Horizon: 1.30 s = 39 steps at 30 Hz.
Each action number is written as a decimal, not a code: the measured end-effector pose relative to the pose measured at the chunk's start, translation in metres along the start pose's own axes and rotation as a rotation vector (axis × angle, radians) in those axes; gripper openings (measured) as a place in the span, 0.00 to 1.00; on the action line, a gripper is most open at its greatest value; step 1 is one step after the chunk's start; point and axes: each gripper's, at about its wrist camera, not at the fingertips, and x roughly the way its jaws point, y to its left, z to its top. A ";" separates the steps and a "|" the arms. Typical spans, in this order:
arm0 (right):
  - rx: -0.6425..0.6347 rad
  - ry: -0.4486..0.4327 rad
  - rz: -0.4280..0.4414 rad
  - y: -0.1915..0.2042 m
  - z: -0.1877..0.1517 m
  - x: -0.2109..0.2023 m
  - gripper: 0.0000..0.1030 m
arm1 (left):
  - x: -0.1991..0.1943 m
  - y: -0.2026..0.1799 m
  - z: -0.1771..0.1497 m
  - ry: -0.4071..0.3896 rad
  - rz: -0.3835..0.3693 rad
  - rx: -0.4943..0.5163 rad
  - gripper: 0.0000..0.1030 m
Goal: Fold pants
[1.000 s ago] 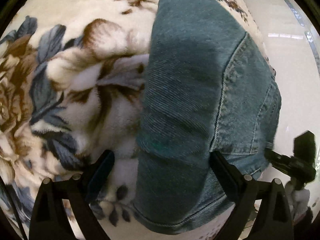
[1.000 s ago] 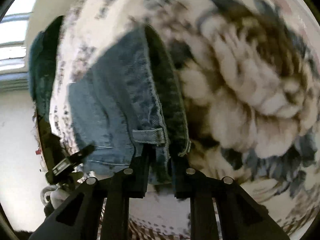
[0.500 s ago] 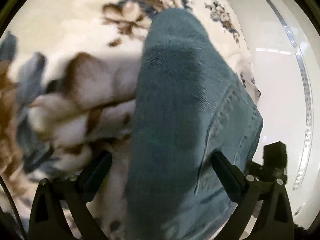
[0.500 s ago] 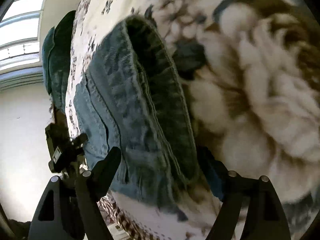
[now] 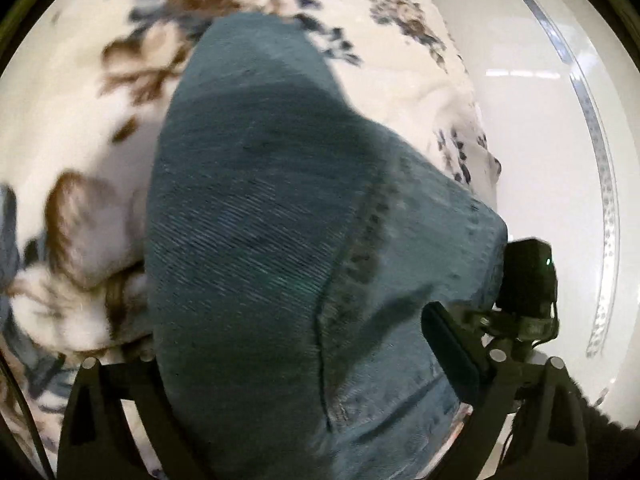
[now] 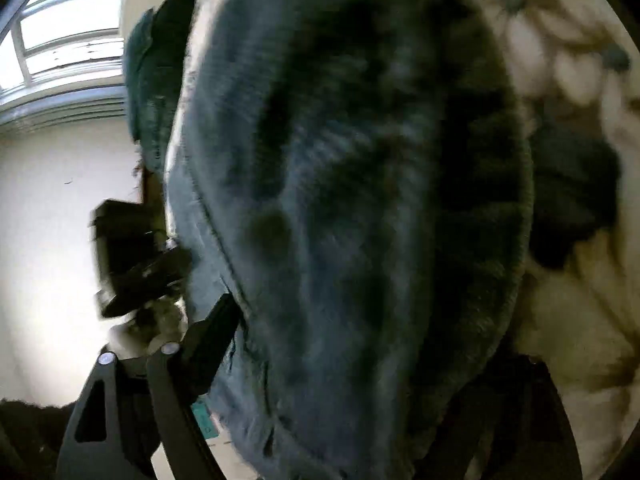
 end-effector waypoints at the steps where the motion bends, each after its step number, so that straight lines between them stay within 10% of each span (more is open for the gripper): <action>1: -0.006 -0.009 -0.016 0.003 0.001 0.001 0.60 | -0.006 -0.003 -0.001 -0.013 -0.021 0.012 0.85; 7: -0.049 -0.079 -0.054 0.031 -0.011 -0.016 0.39 | -0.033 -0.011 -0.011 -0.033 -0.032 0.041 0.72; 22: -0.208 -0.068 -0.076 0.196 -0.049 -0.038 0.37 | -0.194 0.000 -0.049 -0.177 -0.057 -0.006 0.72; 39: -0.365 0.055 0.123 0.514 -0.099 0.225 0.37 | -0.527 0.262 -0.102 -0.395 0.084 -0.173 0.72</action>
